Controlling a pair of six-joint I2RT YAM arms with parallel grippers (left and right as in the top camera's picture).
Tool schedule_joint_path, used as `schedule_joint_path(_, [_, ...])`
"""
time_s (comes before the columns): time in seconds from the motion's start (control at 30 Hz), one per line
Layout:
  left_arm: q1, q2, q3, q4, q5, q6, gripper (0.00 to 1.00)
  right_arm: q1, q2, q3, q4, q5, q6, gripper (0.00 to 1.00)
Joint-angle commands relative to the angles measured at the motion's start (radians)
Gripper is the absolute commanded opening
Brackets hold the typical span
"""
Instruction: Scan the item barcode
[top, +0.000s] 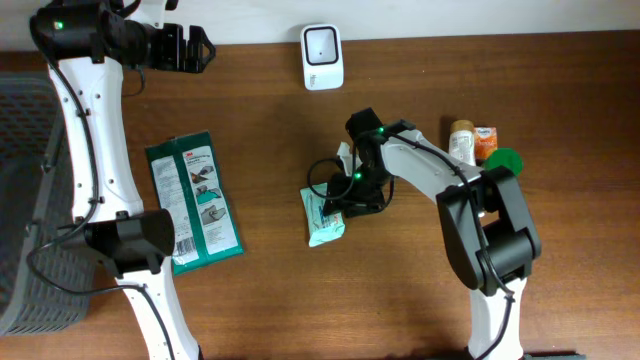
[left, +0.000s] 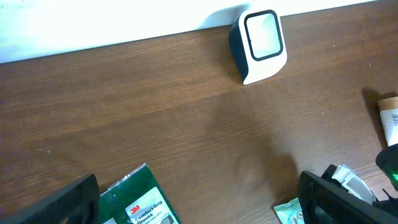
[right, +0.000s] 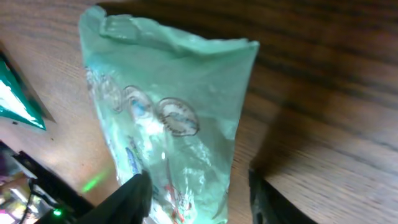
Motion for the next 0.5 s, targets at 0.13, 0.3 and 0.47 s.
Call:
schedule_joint_path(0.13, [0.006, -0.01, 0.008, -0.001, 0.011, 0.016, 0.99, 0.008, 0.056, -0.012, 0.036, 0.052, 0.065, 0.05])
schedule_joint_path(0.3, [0.006, -0.01, 0.008, -0.001, 0.011, 0.016, 0.99, -0.03, 0.005, 0.013, 0.035, 0.043, 0.0, 0.04])
schedule_joint_path(0.47, [0.006, -0.01, 0.008, -0.001, 0.011, 0.016, 0.99, -0.045, -0.121, 0.047, 0.032, 0.085, -0.029, 0.04])
